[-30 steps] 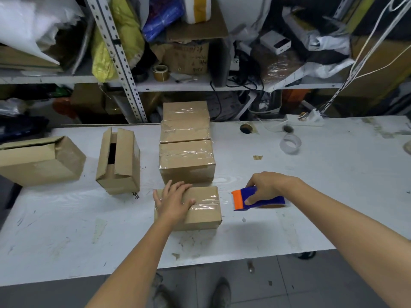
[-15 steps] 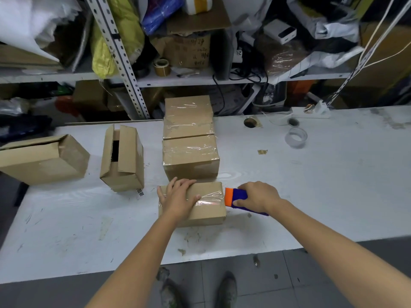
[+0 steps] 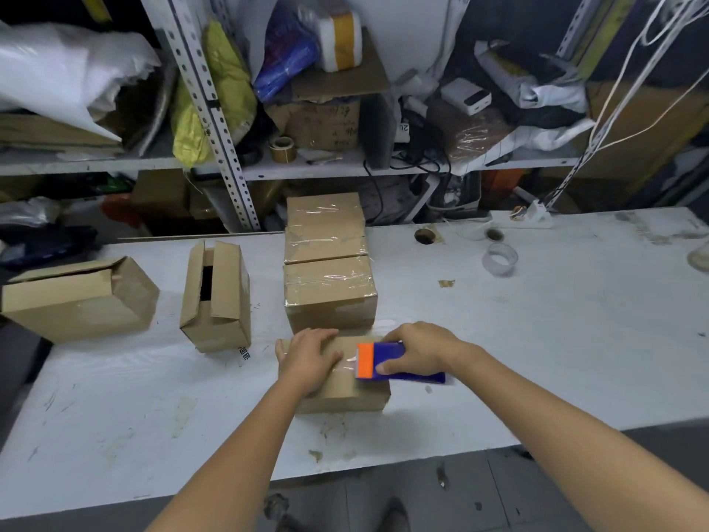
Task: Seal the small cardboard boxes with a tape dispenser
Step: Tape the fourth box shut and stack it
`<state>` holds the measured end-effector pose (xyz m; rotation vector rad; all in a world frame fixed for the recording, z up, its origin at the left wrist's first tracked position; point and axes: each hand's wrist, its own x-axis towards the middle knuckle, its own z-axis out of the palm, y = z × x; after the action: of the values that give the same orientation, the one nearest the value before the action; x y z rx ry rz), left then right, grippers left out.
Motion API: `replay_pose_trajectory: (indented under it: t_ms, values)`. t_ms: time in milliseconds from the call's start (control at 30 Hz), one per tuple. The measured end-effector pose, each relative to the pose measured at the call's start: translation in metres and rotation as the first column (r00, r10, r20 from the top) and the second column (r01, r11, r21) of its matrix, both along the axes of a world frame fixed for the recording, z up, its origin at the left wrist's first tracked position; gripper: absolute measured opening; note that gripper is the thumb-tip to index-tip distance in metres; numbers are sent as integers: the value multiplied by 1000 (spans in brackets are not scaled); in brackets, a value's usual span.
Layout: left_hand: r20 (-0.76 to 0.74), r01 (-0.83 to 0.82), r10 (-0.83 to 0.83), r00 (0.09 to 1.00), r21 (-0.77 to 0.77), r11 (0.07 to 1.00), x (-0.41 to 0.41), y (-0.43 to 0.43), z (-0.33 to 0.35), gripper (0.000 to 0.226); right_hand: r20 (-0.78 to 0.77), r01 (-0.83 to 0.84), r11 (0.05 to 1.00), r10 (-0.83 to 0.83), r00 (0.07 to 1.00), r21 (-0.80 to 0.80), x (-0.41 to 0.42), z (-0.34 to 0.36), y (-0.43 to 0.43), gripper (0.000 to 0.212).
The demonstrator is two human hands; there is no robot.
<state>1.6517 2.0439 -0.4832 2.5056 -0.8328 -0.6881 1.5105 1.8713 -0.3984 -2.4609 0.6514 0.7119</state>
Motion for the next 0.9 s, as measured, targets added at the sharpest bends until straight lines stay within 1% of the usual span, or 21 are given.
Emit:
replay_pose_trajectory:
  t_ms: [67, 133, 233, 333, 433, 600, 767, 833, 900]
  values:
    - [-54, -32, 27, 998, -104, 994, 6, 10, -2, 39, -45, 2, 1000, -3, 999, -12, 2, -4, 1, 65]
    - [-106, -42, 26, 994, -145, 989, 14, 22, -6, 42, -71, 28, 1000, -27, 997, 5, 2, -4, 0, 69]
    - [-148, -43, 23, 989, -135, 990, 19, 36, -5, 45, -72, 17, 1000, -18, 997, -17, 4, -4, 0, 72]
    - [-159, -38, 20, 987, -114, 993, 18, 39, 0, 45, -41, 5, 999, -7, 999, -44, 7, -2, 2, 70]
    - [-148, -48, 34, 988, -92, 995, 18, 45, 4, 41, 4, 59, 998, -59, 998, -7, 5, -1, 2, 66]
    - [-111, -69, 60, 992, -78, 995, 17, 55, 6, 36, 60, 97, 995, -99, 993, 27, 6, -3, 8, 70]
    - [-118, -99, 89, 989, -83, 992, 15, 57, 5, 39, 80, 167, 984, -171, 982, 60, 8, -1, 12, 71]
    - [-137, -98, 86, 987, -83, 992, 15, 55, 6, 38, 64, 140, 989, -142, 988, 45, 7, -1, 13, 70]
    - [-161, -93, 78, 984, -92, 991, 15, 54, 6, 37, 40, 66, 998, -66, 997, -12, 6, -1, 12, 67]
